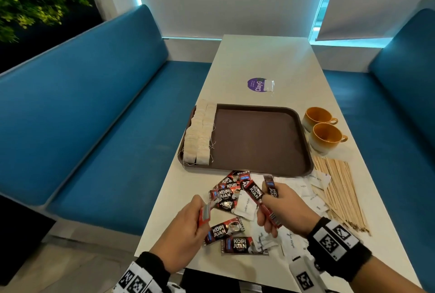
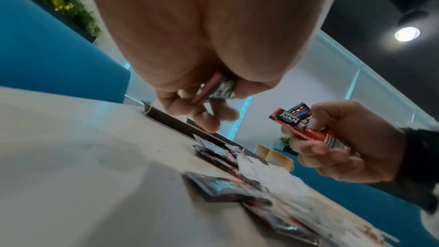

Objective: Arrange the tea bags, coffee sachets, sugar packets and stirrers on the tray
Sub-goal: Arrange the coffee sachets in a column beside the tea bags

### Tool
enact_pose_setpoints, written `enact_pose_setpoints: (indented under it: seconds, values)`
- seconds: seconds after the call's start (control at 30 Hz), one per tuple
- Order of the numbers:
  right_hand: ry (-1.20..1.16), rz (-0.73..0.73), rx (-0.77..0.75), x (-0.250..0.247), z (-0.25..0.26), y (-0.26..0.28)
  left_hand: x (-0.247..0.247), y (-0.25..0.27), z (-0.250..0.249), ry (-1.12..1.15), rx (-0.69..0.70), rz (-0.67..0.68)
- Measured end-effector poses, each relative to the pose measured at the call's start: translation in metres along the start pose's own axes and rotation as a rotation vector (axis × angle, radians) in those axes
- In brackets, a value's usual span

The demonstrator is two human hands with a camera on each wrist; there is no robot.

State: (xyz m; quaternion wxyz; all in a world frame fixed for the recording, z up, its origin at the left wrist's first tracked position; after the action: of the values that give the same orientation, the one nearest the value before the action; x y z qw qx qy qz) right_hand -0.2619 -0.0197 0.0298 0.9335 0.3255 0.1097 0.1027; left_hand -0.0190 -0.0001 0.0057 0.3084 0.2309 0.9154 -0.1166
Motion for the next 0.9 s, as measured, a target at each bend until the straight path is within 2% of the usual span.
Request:
enact_pose_setpoints:
  seconds: [0.17, 0.27, 0.37, 0.47, 0.53, 0.7, 0.9]
  values:
    - [0.125, 0.033, -0.03, 0.008, -0.014, 0.0, 0.005, -0.005, -0.008, 0.018, -0.021, 0.063]
    - [0.372, 0.017, -0.1, 0.01, -0.017, 0.002, 0.004, -0.006, -0.008, 0.058, -0.059, 0.069]
    - [0.606, -0.037, -0.169, 0.015, -0.015, 0.005, 0.007, -0.007, 0.0, -0.1, -0.091, 0.079]
    - [0.72, -0.078, -0.244, 0.022, -0.018, 0.007, 0.019, -0.009, 0.002, -0.342, -0.088, 0.136]
    - [0.808, -0.079, -0.269, 0.027, -0.026, 0.004, 0.028, -0.008, 0.003, -0.406, -0.103, 0.173]
    - [0.885, -0.057, -0.283, 0.034, -0.037, -0.002, 0.026, -0.004, 0.012, -0.421, -0.112, 0.126]
    - [1.188, -0.119, -0.221, 0.048, -0.036, -0.001, 0.015, -0.002, 0.019, -0.411, -0.109, 0.043]
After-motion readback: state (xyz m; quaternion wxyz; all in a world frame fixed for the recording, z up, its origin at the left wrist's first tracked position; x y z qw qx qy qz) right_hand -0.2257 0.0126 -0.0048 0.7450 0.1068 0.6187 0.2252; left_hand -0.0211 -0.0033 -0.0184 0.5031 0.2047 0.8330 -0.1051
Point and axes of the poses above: each hand's wrist, its own y-axis away from the middle knuckle, its own x-axis out of the palm, z = x × y, the point moved 3 cm from there along -y, towards the middle knuckle, and after that the axes turned 14 degrees about x, right-handed, at the moved point
